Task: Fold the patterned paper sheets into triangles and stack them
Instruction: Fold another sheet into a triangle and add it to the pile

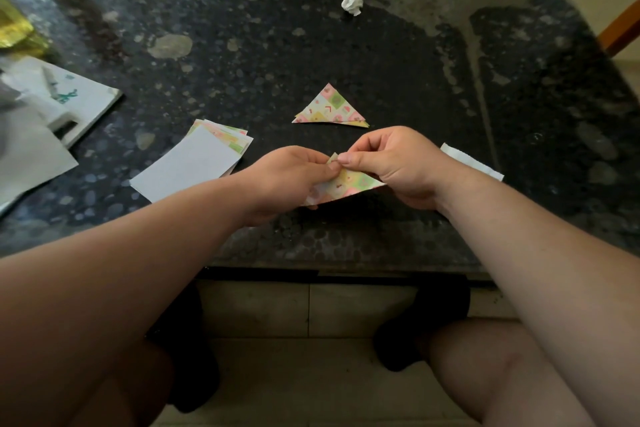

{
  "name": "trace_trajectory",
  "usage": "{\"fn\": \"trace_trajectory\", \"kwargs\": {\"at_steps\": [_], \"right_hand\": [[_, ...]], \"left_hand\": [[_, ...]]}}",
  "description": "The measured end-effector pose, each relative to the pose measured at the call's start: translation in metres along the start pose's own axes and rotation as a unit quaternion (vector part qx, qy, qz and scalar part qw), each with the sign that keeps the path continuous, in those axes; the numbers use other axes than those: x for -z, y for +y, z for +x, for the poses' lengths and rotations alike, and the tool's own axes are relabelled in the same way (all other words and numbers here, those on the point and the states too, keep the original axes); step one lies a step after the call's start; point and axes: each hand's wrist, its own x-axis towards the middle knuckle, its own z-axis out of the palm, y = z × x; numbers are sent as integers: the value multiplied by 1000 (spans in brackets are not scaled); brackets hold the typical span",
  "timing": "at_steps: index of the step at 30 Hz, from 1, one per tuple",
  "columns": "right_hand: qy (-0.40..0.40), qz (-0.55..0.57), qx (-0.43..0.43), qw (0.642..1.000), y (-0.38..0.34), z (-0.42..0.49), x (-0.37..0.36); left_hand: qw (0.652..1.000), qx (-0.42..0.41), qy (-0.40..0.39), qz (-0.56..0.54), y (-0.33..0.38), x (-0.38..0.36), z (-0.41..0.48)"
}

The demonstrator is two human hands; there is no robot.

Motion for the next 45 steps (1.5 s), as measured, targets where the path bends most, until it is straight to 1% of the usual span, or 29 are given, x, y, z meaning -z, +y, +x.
{"fn": "trace_trajectory", "kwargs": {"at_steps": [2,5,7,9,10,12,14,16,18,20,22,25,27,29,33,36,38,45], "right_hand": [[-9,-39,1,999,4,1,0],[-9,-136,-6,991,8,4,-2],[-7,-206,-15,978,8,6,-3],[-6,-247,-10,969,8,8,-6],[-12,-266,-5,964,7,9,-8],[-31,-305,2,952,5,10,-13],[-51,-343,7,938,2,11,-16],[-68,-375,13,925,-3,10,-16],[-80,-403,20,911,-6,9,-18],[-82,-428,26,900,-8,8,-20],[-83,-443,29,892,-9,7,-21],[-78,-458,34,885,-10,6,-23],[-79,-464,34,881,-11,7,-24],[-82,-469,31,879,-11,7,-24],[-77,-471,36,878,-10,9,-23],[-77,-467,37,880,-10,8,-24],[-78,-465,34,881,-11,7,-24],[-73,-461,28,884,-10,5,-25]], "left_hand": [[996,0,21,85,0,1,1],[963,-41,69,258,3,3,1],[940,-64,101,318,3,6,-2],[920,-92,103,366,-1,9,-5],[901,-116,96,407,-5,10,-5],[849,-171,72,495,-12,7,-8],[801,-207,47,560,-19,2,-11],[776,-213,31,592,-25,-2,-15],[768,-229,38,597,-33,-1,-17],[769,-244,61,587,-36,3,-20],[770,-250,64,584,-40,6,-22],[745,-264,59,610,-42,6,-28],[730,-244,49,636,-42,2,-35],[733,-216,38,644,-42,-6,-42],[727,-214,39,651,-39,-14,-47],[743,-190,31,641,-32,-18,-46],[745,-155,17,649,-27,-22,-50],[718,-77,9,692,-32,-37,-67]]}}
